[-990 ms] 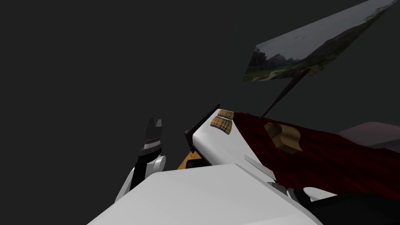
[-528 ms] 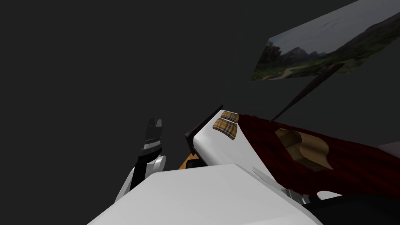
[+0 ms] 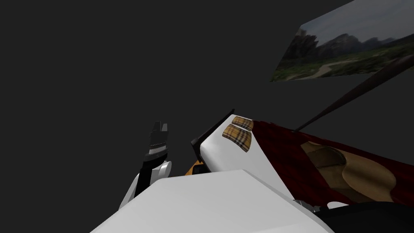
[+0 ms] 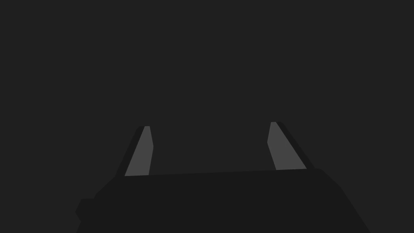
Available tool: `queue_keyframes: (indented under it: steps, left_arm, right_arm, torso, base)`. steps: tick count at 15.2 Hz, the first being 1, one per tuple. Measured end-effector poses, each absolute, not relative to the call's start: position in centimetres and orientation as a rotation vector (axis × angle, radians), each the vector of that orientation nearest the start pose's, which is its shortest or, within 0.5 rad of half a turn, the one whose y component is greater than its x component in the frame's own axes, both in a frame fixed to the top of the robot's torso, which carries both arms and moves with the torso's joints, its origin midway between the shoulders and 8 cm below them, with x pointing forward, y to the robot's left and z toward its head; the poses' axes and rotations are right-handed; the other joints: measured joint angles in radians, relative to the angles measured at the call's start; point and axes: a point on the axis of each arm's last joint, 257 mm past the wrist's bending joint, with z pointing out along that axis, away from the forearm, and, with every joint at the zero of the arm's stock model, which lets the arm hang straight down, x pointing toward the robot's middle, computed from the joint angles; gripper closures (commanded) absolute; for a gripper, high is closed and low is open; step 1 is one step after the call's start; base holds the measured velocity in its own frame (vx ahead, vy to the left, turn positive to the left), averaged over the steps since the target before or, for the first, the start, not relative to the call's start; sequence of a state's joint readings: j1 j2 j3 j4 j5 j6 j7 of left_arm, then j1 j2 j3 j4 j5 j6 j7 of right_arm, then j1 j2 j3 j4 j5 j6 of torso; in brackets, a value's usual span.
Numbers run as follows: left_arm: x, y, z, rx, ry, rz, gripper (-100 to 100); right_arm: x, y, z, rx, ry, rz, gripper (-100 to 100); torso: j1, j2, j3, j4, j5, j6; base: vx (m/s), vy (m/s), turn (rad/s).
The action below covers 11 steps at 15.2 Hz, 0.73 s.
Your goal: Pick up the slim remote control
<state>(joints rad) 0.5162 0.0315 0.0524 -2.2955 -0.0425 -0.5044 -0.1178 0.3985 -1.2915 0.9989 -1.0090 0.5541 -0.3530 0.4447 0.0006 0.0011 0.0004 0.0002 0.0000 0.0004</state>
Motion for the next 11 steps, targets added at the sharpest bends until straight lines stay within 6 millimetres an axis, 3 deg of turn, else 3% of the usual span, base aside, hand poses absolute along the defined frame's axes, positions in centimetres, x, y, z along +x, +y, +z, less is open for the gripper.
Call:
queue_keyframes:
  steps: [2, 3, 8, 11]
  left_arm:
    - [33.7, 28.9, 2.8, -0.55, 0.683, -1.11, 0]
    - [33.7, 28.9, 2.8, -0.55, 0.683, -1.11, 0]
    - [33.7, 28.9, 2.8, -0.55, 0.683, -1.11, 0]
    - [33.7, 28.9, 2.8, -0.55, 0.683, -1.11, 0]
  right_arm:
    - [-4.7, -59.4, -50.8, -1.052, 2.968, -0.028, -100]
    - [-4.7, -59.4, -50.9, -1.051, 2.968, -0.029, 100]
    - [-4.7, -59.4, -50.9, -1.052, 2.967, -0.03, 100]
    - [-4.7, -60.2, -49.7, -1.069, 2.971, -0.028, 100]
  torso:
    - [0.0, 0.003, 0.002, 0.001, 0.0, 0.0]
    - [0.001, 0.003, 0.002, 0.001, 0.0, 0.0]
    - [0.002, 0.001, 0.001, 0.0, 0.0, 0.001]
    - [0.006, -0.003, -0.001, -0.001, 0.001, 0.001]
  base:
    - [-0.046, -0.027, 0.025]
    - [-0.011, -0.008, 0.001]
    - [0.003, 0.002, -0.009]
    - [0.047, 0.045, -0.05]
